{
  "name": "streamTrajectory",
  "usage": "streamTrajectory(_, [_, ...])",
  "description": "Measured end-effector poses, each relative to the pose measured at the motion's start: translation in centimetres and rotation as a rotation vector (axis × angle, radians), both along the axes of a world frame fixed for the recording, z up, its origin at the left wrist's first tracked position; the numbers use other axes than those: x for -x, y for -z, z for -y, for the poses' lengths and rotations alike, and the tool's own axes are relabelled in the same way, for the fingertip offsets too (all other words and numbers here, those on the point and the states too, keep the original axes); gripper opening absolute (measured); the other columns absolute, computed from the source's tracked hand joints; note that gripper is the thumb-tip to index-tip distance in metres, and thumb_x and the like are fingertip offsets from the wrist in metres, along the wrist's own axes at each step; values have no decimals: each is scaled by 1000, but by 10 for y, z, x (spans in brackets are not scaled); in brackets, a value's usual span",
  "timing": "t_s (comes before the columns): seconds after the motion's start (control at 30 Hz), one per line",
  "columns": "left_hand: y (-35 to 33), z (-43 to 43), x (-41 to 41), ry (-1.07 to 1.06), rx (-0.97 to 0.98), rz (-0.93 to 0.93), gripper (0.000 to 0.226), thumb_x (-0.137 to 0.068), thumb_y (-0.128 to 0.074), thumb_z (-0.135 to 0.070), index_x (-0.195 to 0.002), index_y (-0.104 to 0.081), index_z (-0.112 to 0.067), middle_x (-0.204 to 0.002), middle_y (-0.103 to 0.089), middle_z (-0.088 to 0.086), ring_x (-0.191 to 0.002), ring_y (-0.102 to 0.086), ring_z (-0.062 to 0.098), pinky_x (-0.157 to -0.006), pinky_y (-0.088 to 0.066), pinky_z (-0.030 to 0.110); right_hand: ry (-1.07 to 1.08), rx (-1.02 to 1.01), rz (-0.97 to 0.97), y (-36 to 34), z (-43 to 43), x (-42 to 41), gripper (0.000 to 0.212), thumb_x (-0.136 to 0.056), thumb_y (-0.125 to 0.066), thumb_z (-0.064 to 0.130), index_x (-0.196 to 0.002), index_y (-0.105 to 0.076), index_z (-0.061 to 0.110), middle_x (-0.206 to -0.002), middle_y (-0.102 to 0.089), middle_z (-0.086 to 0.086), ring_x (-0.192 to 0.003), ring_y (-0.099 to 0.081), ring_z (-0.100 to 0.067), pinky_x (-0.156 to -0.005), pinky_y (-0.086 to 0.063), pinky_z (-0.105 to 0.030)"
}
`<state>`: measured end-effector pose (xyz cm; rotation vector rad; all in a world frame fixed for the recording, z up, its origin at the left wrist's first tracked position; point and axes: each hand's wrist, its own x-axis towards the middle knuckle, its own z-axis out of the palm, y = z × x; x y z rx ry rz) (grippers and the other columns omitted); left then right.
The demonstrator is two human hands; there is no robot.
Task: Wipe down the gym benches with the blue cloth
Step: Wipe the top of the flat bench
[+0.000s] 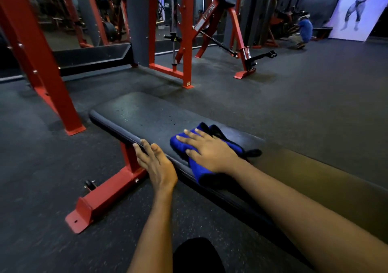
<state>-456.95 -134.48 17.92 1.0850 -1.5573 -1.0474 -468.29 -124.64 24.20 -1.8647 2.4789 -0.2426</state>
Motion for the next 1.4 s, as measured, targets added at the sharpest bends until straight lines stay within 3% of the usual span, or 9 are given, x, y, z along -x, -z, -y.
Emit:
streamTrajectory(0.1, [6,9,-11,-20,62,-20,65,-98,-15,-45,-150,-33,-9,-158,-18,13,-144,-21,29,-117,-16,38,26,15,-21,0,3,-5,51,-102,-30,43,-153,-23,41,-163,-16,11,-151,-13,-15,-119,-20,-45])
streamTrajectory(0.3, [-5,13,6,-76,27,15,66,-97,-18,-41,-141,-37,4,-154,-20,21,-137,-25,39,-113,-18,42,-66,14,-33,4,-64,-26,58,-94,-17,55,-152,-15,47,-163,-8,20,-151,-6,-9,-120,-19,-44])
streamTrajectory(0.63, [-15,26,1,-138,-6,36,46,-105,-24,-37,-128,-43,-2,-140,-31,22,-124,-38,41,-106,-27,45,59,37,21,-2,32,3,49,-103,-33,40,-152,-25,42,-163,-16,12,-151,-13,-15,-120,-17,-46])
streamTrajectory(0.73, [-42,50,11,-193,-238,92,55,-104,-22,-45,-141,-30,-5,-148,-23,23,-128,-36,44,-106,-29,47,37,91,12,1,3,2,49,-103,-36,39,-151,-28,41,-162,-20,10,-150,-16,-14,-121,-16,-41])
streamTrajectory(0.87, [-48,61,25,-197,-273,234,72,-102,-17,-53,-155,-3,-7,-159,-4,25,-135,-29,49,-109,-29,50,129,78,12,5,-1,26,49,-103,-36,42,-152,-27,41,-162,-20,10,-150,-16,-14,-121,-17,-44])
streamTrajectory(1.07, [-38,65,24,-208,-240,190,73,-101,-18,-54,-156,-3,-8,-160,-3,23,-135,-31,47,-108,-31,49,559,26,65,-8,46,65,52,-102,-32,41,-153,-24,39,-164,-15,6,-150,-16,-23,-118,-16,-52])
streamTrajectory(1.17, [-33,66,24,-211,-209,150,71,-102,-20,-52,-156,-6,-9,-159,-6,22,-132,-35,48,-107,-32,50,280,34,-14,-3,32,60,51,-104,-38,38,-153,-25,38,-164,-15,6,-150,-16,-19,-122,-14,-42])
streamTrajectory(1.27, [-25,70,25,-217,-202,135,72,-100,-18,-55,-156,-7,-10,-158,-6,21,-130,-36,49,-108,-34,53,-47,68,142,-5,6,80,48,-103,-47,28,-149,-36,36,-160,-24,7,-149,-19,-12,-121,-9,-25])
streamTrajectory(1.4, [-26,67,26,-207,-198,124,72,-100,-18,-55,-156,-8,-10,-159,-6,19,-130,-36,47,-108,-34,51,318,73,145,-4,42,102,48,-102,-41,36,-149,-32,43,-161,-23,10,-148,-23,-15,-120,-20,-39])
